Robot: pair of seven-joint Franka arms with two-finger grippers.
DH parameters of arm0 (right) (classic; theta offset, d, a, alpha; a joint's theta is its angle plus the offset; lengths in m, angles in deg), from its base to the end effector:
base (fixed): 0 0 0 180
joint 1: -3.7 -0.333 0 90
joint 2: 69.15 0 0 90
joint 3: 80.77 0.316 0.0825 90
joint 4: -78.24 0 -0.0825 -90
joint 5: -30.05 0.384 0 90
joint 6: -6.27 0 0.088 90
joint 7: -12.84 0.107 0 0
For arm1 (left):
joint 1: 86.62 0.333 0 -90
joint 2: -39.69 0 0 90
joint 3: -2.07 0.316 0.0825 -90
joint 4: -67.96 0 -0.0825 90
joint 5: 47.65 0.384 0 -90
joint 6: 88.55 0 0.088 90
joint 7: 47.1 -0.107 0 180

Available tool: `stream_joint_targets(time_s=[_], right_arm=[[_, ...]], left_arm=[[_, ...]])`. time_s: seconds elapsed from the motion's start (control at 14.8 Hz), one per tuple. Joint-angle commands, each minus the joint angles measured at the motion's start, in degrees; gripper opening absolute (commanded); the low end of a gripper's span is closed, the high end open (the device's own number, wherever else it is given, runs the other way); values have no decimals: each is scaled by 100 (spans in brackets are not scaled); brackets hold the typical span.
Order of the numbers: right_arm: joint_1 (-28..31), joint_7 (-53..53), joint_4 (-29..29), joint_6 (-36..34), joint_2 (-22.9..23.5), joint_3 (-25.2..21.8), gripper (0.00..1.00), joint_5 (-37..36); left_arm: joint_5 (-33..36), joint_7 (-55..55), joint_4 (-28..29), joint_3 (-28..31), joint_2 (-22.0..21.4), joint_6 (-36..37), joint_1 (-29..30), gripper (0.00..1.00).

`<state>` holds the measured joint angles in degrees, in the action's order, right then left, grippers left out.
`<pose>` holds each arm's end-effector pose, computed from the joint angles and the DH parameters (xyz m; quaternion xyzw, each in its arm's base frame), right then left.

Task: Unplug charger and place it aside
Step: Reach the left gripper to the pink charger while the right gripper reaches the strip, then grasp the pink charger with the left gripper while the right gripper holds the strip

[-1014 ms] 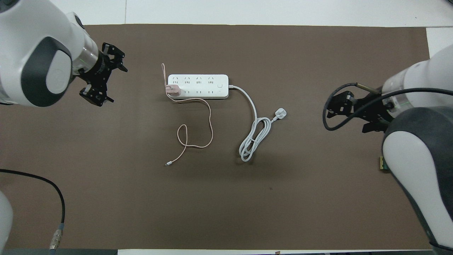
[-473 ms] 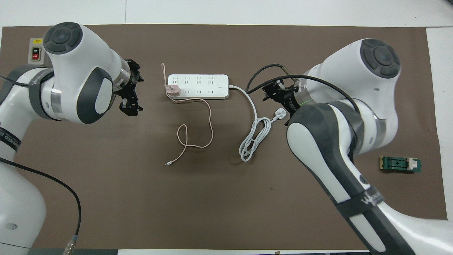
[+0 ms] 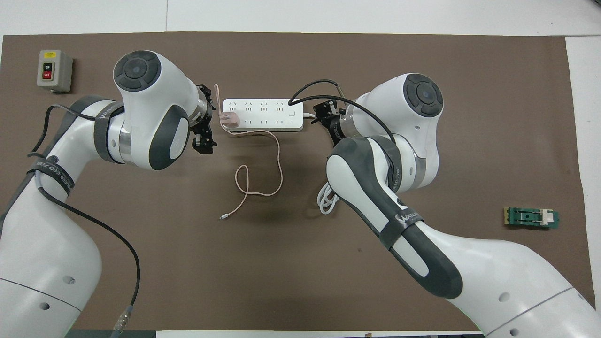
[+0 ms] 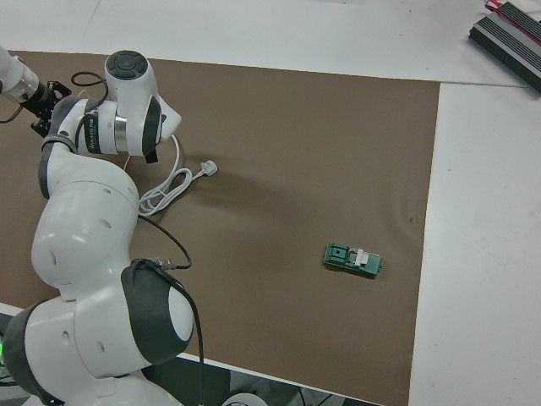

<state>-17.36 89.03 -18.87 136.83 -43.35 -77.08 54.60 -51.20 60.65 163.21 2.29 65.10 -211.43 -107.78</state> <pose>0.6169 0.2901 0.3505 -0.8188 0.5400 0.1008 0.1667 0.6290 -0.2438 0.3547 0.7150 0.6984 -0.0146 0.0285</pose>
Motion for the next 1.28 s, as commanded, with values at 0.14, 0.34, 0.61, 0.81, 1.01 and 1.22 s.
stream_joint_targets(time_s=[0.14, 0.34, 0.61, 0.81, 1.01, 1.22], right_arm=[[-90, 422, 675, 137, 732, -9, 100, 681], [-100, 685, 1191, 32, 1171, -18, 100, 1024], [-162, 1046, 2054, -135, 1849, -44, 100, 964], [-170, 1214, 2503, -180, 2191, -62, 100, 938], [-170, 1214, 2802, -171, 2429, -79, 100, 771], [-170, 1205, 3013, -232, 2579, -88, 100, 543]], left_arm=[[-14, 476, -130, 101, 307, -465, -240, 100], [12, 511, -288, 101, 404, -535, -249, 97], [74, 511, -288, 101, 404, -579, -284, 94], [100, 511, -262, 101, 412, -755, -311, 74], [127, 511, -253, 101, 404, -764, -328, 0], [259, 502, -174, 101, 404, -817, -355, 0]])
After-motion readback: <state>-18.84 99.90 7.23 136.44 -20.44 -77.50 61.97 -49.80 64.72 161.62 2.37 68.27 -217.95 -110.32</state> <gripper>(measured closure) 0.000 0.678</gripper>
